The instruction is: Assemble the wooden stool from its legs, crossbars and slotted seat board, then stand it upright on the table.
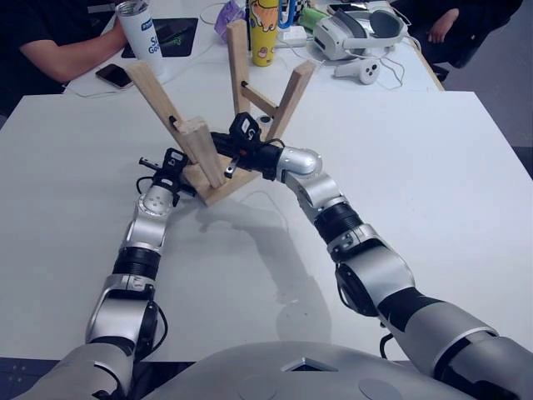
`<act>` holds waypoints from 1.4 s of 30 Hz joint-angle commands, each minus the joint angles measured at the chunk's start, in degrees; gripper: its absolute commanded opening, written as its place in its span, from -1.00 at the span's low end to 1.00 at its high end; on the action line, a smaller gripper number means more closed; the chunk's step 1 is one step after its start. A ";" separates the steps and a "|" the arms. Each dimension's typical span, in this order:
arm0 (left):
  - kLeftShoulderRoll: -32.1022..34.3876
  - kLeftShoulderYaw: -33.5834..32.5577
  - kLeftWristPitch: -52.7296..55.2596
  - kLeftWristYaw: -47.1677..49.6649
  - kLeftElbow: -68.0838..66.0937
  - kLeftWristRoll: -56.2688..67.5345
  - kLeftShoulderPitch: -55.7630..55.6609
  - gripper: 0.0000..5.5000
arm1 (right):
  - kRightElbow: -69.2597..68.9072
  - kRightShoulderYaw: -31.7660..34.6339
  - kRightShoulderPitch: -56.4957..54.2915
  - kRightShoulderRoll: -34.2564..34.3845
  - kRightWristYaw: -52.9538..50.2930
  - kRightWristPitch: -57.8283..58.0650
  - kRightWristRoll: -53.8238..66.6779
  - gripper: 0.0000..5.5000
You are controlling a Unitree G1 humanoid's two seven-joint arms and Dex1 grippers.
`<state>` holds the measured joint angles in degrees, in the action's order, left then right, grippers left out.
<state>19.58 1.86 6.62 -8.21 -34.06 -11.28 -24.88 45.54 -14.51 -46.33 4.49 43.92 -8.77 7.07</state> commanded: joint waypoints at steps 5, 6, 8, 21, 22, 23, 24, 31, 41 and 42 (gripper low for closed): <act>-3.12 1.47 -0.82 -2.66 -6.46 1.57 -0.70 -0.99 | -5.08 -2.10 7.80 3.40 -5.21 3.26 -3.47 -1.00; -3.60 1.57 -0.88 -2.49 -6.48 1.73 -0.16 -0.99 | -7.10 -2.37 9.58 3.31 -7.08 3.61 -4.22 -1.00; -4.72 1.94 -0.94 -2.17 -6.36 1.86 0.79 -0.99 | -12.94 -1.46 13.87 3.13 -11.81 5.03 -4.90 -1.00; -5.30 -0.56 3.93 0.61 7.24 3.60 10.86 -0.99 | -67.75 2.17 48.52 -18.56 -6.76 40.11 11.31 -1.00; -5.31 -0.47 4.29 0.61 8.15 3.63 11.57 -0.99 | -68.31 4.73 50.48 -20.13 -6.87 41.25 12.31 -1.00; -5.26 -0.34 4.68 0.57 8.96 3.67 12.14 -0.99 | -67.71 6.87 51.91 -21.32 -7.85 41.58 12.28 -1.00; -5.00 -0.35 5.01 0.73 9.84 3.63 12.76 -0.99 | -65.49 8.82 52.62 -22.21 -9.88 40.38 10.73 -1.00; -1.77 -3.26 4.92 5.22 16.87 2.12 17.04 -0.99 | -43.73 16.50 46.58 -20.84 -22.95 29.60 2.64 -1.00; -2.98 5.09 15.53 -3.82 24.65 2.70 22.29 -0.99 | -13.78 12.21 29.01 -15.97 -21.98 17.43 -1.74 -1.00; -2.99 6.19 17.13 -5.73 25.48 3.23 22.13 -0.99 | -12.79 11.56 28.52 -15.97 -20.79 17.10 -1.89 -1.00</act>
<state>17.27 3.25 17.71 -8.63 -7.53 -8.07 -5.40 28.44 -1.35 -18.40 -11.89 21.15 7.09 6.57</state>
